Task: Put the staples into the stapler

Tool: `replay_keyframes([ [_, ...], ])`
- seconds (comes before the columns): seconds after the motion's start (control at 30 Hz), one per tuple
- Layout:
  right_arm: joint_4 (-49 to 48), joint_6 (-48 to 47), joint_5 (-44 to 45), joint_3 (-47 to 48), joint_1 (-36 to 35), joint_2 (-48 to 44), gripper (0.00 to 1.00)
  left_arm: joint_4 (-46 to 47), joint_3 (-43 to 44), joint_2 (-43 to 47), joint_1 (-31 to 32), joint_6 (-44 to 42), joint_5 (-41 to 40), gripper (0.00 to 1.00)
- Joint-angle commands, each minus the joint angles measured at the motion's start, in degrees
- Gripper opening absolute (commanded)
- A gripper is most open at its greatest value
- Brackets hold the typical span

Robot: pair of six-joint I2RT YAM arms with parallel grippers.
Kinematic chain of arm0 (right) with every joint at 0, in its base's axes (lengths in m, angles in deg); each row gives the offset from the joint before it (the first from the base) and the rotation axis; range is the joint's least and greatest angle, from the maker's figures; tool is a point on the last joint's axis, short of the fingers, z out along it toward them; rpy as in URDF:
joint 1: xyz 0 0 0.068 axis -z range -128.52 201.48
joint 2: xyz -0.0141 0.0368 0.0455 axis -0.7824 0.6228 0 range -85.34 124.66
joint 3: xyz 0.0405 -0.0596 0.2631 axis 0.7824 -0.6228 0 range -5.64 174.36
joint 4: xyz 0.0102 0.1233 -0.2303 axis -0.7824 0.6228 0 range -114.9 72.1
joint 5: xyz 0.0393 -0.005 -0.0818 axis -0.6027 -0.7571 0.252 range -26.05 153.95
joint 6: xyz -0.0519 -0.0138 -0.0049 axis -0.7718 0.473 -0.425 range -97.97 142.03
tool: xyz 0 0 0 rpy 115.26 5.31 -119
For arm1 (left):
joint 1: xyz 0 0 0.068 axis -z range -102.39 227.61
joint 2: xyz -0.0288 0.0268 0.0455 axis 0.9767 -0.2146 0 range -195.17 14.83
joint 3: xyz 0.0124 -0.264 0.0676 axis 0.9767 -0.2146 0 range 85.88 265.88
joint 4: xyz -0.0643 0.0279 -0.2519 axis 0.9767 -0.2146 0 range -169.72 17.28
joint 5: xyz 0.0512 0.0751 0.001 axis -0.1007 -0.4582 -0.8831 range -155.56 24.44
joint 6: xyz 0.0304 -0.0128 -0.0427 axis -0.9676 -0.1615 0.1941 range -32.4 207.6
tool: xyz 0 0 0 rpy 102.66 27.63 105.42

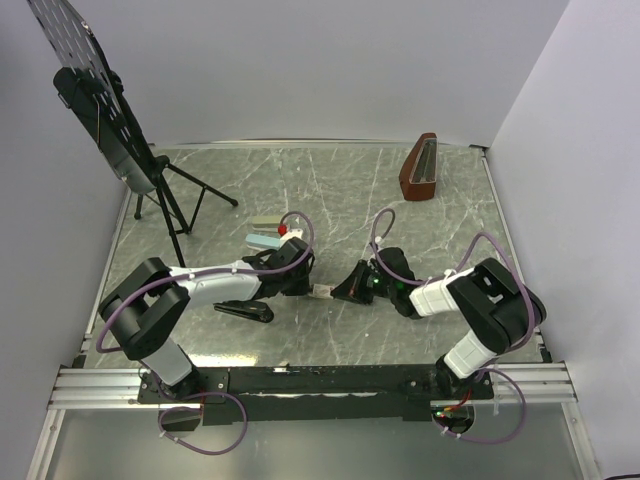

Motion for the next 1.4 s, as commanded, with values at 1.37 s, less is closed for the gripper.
replay_keyframes([
  [1.37, 28.2, -4.9, 20.6, -10.6, 17.7, -36.1, 0.0, 2.4, 6.1, -4.3, -1.5, 0.8, 2.1, 0.01],
])
